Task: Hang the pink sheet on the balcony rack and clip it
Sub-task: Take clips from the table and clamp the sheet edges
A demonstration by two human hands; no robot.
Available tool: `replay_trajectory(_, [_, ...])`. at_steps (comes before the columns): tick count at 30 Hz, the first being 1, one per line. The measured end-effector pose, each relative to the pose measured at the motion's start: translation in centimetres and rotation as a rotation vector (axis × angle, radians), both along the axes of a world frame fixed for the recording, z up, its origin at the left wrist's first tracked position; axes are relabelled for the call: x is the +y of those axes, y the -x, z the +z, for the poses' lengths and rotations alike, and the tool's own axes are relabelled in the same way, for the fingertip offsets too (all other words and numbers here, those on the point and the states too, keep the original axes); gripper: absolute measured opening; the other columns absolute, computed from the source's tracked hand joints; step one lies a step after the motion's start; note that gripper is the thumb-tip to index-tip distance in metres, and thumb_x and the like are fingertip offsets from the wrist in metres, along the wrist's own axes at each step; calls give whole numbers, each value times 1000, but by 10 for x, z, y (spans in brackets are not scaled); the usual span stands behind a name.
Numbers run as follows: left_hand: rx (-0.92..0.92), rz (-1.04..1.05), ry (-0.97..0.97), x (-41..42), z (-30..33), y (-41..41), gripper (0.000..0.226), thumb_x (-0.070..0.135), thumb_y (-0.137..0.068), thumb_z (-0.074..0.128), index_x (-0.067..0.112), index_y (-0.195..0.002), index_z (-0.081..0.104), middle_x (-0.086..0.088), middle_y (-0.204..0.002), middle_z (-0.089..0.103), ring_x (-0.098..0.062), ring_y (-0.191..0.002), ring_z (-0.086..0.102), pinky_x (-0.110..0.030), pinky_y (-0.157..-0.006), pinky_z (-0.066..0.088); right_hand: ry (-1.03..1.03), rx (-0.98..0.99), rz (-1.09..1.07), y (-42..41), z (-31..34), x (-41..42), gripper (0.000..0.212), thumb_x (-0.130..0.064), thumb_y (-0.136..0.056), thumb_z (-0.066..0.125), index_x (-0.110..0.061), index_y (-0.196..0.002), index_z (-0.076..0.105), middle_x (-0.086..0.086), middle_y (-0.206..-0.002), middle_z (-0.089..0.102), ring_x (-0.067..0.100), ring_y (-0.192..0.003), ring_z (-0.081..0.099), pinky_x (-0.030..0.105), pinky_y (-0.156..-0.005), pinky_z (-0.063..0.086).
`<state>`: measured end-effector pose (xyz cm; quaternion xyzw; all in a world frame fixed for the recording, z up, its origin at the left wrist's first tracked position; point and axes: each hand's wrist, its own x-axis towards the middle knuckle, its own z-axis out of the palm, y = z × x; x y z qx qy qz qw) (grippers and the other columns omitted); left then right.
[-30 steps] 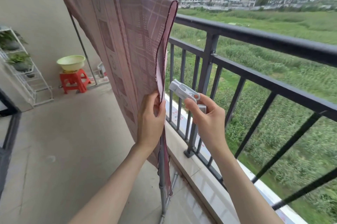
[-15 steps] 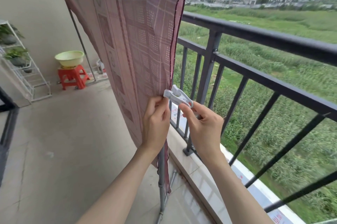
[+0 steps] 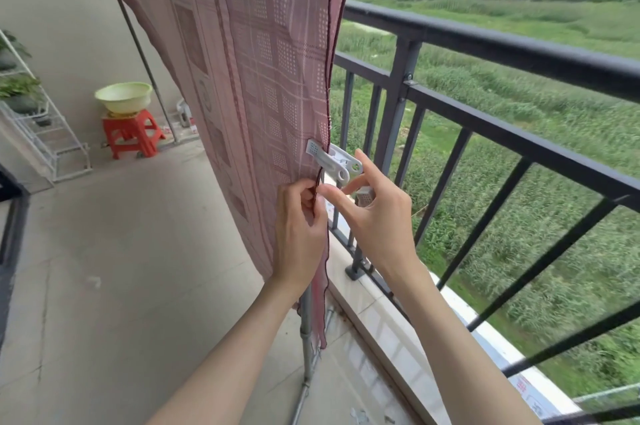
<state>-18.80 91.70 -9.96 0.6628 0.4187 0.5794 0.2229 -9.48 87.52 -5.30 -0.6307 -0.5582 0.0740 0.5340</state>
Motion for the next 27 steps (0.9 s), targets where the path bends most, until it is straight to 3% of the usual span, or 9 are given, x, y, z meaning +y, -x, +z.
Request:
replay_trajectory(2, [9,-1,69,6,-15,2,24,7,-86,58,23,-97,44,8,-87,48,7,-78,49,-3,-68,37,59,14,75,-6,-18,5,75,-42,-76,68,-20,-140,37,-6,-88,62,5,-68,50,13,-72,38])
replay_trajectory(4, [66,36,137,15,-35,8,24,12,-85,60,25,-95,43,9,-86,48,-1,-75,48,-9,-66,35,154,32,111,-14,-49,9,69,-37,-80,66,-23,-140,36,-9,-93,59,3,-66,49,11,-68,37])
replay_trajectory(7, [173,53,207,30,-72,21,21,12,-82,65,14,-97,51,0,-93,52,-18,-86,52,-15,-73,34,398,2,117,-23,-106,18,55,-30,-86,63,-23,-136,42,-9,-101,57,4,-69,51,23,-73,42])
replay_trajectory(10, [245,21,307,47,-106,33,21,13,-82,66,8,-98,53,0,-95,50,-22,-88,54,-17,-75,35,619,-35,153,-19,-155,37,53,-28,-88,60,-19,-137,42,-1,-117,58,16,-89,57,29,-85,45])
replay_trajectory(13, [309,-36,466,72,-147,39,17,14,-84,62,11,-98,52,-5,-96,58,-26,-89,57,-29,-77,44,778,-47,159,-10,-204,72,51,-31,-89,58,-19,-136,43,3,-127,56,23,-107,57,34,-92,44])
replay_trajectory(17, [509,-127,591,125,-197,54,20,9,-85,56,8,-105,56,-11,-100,65,-32,-89,64,-38,-76,51,881,-60,145,6,-261,127,24,-35,-87,47,-28,-106,60,5,-107,66,27,-100,62,37,-80,50])
replay_trajectory(22, [653,-203,648,184,-228,61,21,16,-85,58,-1,-97,57,-20,-92,68,-35,-90,63,-40,-74,49,935,-44,118,23,-289,181,22,-28,-88,44,-25,-90,66,8,-93,70,30,-91,63,36,-71,51])
replay_trajectory(24, [638,-167,659,186,-234,66,18,14,-88,54,-3,-86,54,-26,-88,66,-41,-86,60,-40,-64,40,949,-53,122,25,-293,189,22,-26,-91,45,-25,-76,62,11,-94,70,33,-93,62,35,-71,49])
replay_trajectory(27, [591,-72,629,185,-244,87,21,9,-91,48,5,-70,44,-32,-74,58,-49,-73,51,-37,-57,20,978,-48,116,28,-303,200,34,-25,-93,45,-27,-59,42,16,-87,65,36,-88,59,34,-67,41])
